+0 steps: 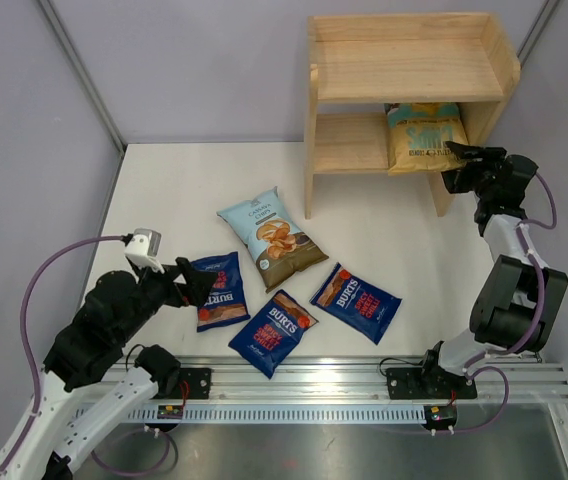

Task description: Place and organize the chips bags onto the shelf

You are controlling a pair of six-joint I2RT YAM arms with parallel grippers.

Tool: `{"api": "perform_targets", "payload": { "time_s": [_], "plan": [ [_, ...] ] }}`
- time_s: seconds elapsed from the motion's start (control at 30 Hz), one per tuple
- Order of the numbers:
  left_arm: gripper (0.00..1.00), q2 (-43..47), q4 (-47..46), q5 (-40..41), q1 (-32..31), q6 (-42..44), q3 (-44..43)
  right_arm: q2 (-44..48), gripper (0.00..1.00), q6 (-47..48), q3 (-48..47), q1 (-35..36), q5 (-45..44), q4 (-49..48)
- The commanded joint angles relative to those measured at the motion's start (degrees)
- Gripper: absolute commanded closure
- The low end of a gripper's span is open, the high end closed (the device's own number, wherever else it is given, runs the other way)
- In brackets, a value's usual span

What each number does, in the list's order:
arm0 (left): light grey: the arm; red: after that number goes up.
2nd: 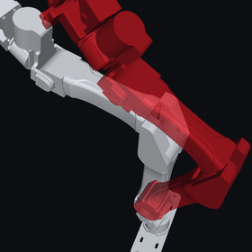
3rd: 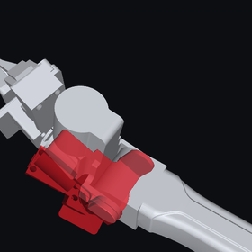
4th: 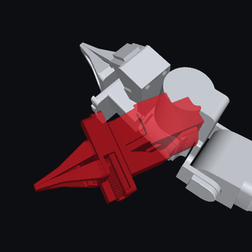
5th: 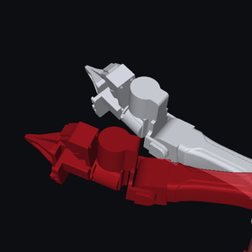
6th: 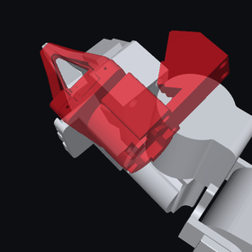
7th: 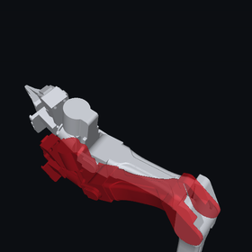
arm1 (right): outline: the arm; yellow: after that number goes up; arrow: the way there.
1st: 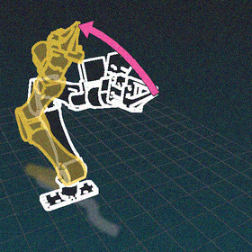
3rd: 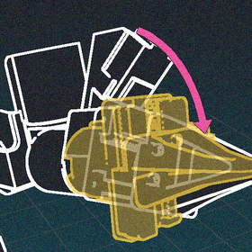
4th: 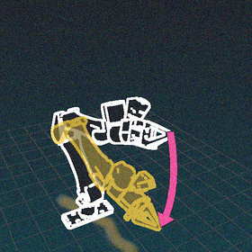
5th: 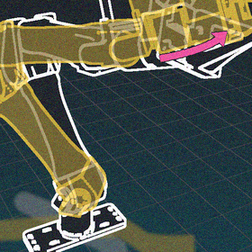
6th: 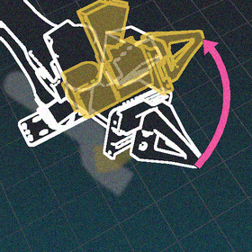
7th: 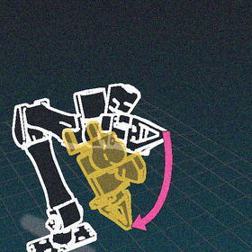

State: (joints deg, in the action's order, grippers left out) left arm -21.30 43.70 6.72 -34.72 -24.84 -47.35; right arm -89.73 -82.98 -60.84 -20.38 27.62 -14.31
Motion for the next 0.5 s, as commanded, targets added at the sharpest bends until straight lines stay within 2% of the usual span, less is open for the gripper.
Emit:
{"api": "perform_targets", "payload": {
  "time_s": [0.0, 0.03, 0.1, 0.13, 0.3, 0.47],
  "plan": [
    [0.01, -4.7, -1.9, 3.4, 0.0, -3.6, -1.7, 4.6, 0.22, 2.5, -0.3, -0.3, -0.2, 0.6],
    [0.01, -5.9, -2.5, 3.3, 0.0, -4.2, -1.4, 5.6, 0.10, 2.9, 0.4, -0.3, -0.2, 0.9],
    [0.01, -9.3, -4.5, 2.4, 0.0, -5.6, -1.0, 8.6, 0.06, 4.7, 3.1, -0.4, -0.2, 2.3],
    [0.01, -10.2, -5.3, 2.2, 0.0, -6.1, -0.7, 9.7, 0.01, 5.5, 4.4, -0.7, -0.3, 2.9],
    [0.01, -16.6, -10.9, 0.8, 0.0, -8.5, 0.0, 16.1, 0.01, 12.5, 6.3, -1.5, -0.4, 8.6],
    [0.01, -26.3, -15.1, 0.0, 0.1, -12.7, -0.4, 22.9, 0.00, 21.8, 6.8, -1.6, -2.9, 19.6]
  ]
}}
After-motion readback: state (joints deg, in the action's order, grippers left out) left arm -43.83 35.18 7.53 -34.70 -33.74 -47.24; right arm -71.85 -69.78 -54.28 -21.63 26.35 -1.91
